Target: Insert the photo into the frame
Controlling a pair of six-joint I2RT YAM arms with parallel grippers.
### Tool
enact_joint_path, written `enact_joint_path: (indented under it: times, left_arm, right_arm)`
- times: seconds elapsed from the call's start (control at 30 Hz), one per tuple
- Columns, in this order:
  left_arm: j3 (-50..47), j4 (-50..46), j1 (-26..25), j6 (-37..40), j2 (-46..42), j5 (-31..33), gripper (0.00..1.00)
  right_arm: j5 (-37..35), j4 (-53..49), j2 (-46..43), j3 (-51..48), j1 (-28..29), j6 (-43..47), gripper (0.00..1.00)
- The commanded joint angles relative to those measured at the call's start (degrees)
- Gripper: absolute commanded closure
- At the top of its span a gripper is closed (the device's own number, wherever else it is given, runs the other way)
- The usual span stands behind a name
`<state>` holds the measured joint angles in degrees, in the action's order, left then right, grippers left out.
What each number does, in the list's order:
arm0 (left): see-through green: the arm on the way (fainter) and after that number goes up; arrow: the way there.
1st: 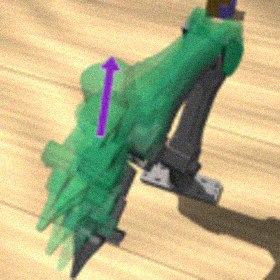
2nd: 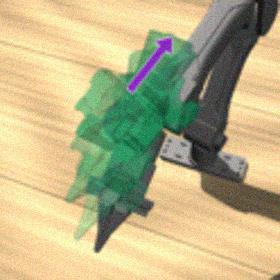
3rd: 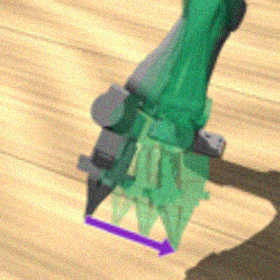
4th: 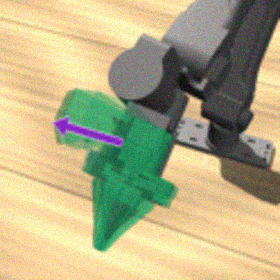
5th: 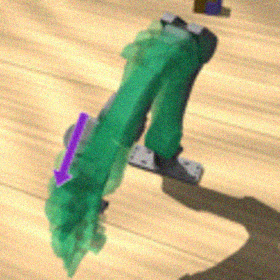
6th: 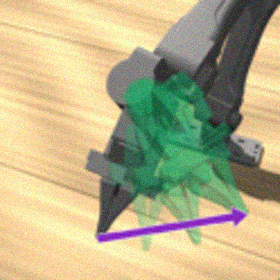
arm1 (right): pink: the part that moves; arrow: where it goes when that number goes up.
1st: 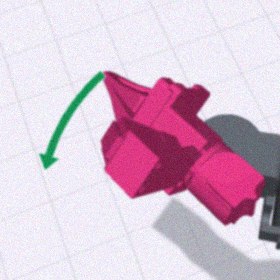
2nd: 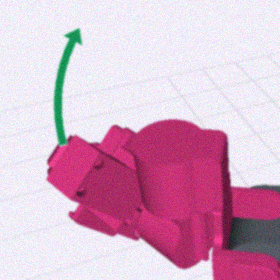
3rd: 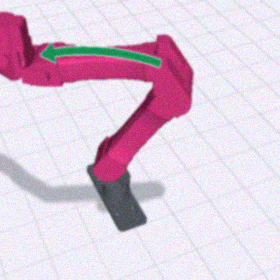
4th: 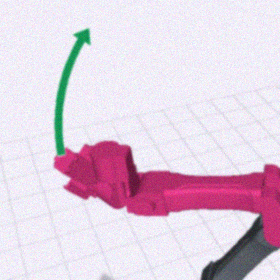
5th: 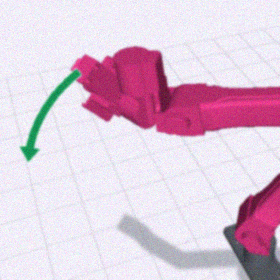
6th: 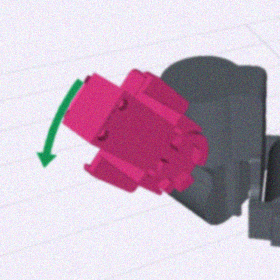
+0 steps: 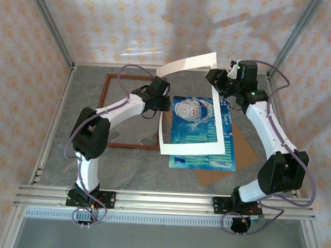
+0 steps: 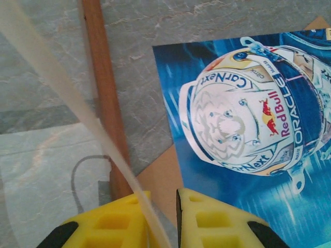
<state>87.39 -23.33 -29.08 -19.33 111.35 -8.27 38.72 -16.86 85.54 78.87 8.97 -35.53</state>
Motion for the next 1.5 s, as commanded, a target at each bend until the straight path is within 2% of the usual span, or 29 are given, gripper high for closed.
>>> enact_joint_path:
  times: [0.0, 0.1, 0.2, 0.33, 0.5, 0.73, 0.8, 0.9, 1.17, 1.47]
  left_arm:
    - [5.1, -7.5, 0.9, 3.8, 0.4, 2.9, 0.82]
    - [8.2, -12.5, 1.9, 5.4, 0.9, 4.5, 0.85]
    - [9.7, -15.0, 3.5, 6.1, 0.9, 4.0, 0.87]
    - [12.8, -19.5, 4.9, 7.6, 0.9, 4.6, 0.87]
    - [15.9, -22.5, 5.7, 8.5, 0.6, 3.1, 0.87]
    - [18.1, -29.1, 8.6, 11.4, 1.3, 9.8, 0.87]
    - [18.0, -30.6, 9.5, 12.2, 1.7, 13.5, 0.87]
    - [17.2, -31.2, 10.2, 13.5, 2.2, 17.7, 0.86]
    - [17.3, -31.8, 12.6, 14.9, 4.3, 22.3, 0.87]
    - [22.9, -36.7, 17.1, 19.2, 10.7, 33.7, 0.87]
  right_arm:
    - [-0.7, 1.8, 0.1, 1.2, 0.3, -0.1, 0.45]
    - [-1.1, 0.5, 0.2, 1.8, 0.3, 0.8, 0.32]
    - [-3.5, -2.6, 0.6, 2.8, 0.3, 3.3, 0.14]
    - [-6.6, -5.2, -0.3, 3.7, 0.2, 6.1, 0.01]
    - [-11.7, -7.0, -2.5, 5.0, -0.2, 8.7, 0.01]
    - [-17.0, -7.6, -6.5, 4.3, -0.4, 12.5, 0.01]
    - [-15.7, -5.8, -7.5, 2.9, -0.4, 12.5, 0.01]
    - [-10.0, -1.3, -7.5, 1.1, -0.4, 10.3, 0.01]
    - [2.3, 4.1, -2.0, 2.1, 0.6, 5.9, 0.01]
    - [0.5, 0.0, -0.7, 2.2, 0.6, 8.1, 0.0]
